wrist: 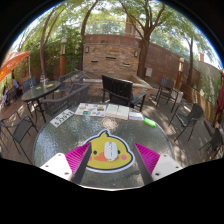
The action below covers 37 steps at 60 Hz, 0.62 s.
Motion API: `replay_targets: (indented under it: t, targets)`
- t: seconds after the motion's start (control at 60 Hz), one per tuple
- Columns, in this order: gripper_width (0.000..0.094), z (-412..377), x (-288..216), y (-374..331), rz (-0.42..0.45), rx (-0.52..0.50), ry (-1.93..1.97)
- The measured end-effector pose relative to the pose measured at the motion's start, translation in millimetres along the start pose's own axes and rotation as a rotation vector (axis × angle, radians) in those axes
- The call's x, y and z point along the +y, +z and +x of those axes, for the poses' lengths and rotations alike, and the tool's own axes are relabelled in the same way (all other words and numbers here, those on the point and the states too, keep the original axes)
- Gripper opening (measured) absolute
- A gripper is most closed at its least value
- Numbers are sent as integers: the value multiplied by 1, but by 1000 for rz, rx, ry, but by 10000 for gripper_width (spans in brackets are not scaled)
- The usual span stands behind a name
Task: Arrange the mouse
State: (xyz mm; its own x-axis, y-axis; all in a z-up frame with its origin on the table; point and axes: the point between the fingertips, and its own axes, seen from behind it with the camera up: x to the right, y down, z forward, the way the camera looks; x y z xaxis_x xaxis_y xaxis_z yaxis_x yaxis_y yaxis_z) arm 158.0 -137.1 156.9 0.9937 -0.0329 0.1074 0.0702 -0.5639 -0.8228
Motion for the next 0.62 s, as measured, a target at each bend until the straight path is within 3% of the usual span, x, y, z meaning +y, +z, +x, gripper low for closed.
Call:
replay_targets:
  t: [0.233, 0.617]
  targets:
    - [856, -1, -5, -118, 57, 27, 18]
    - [856, -5, 38, -171, 21, 49, 32]
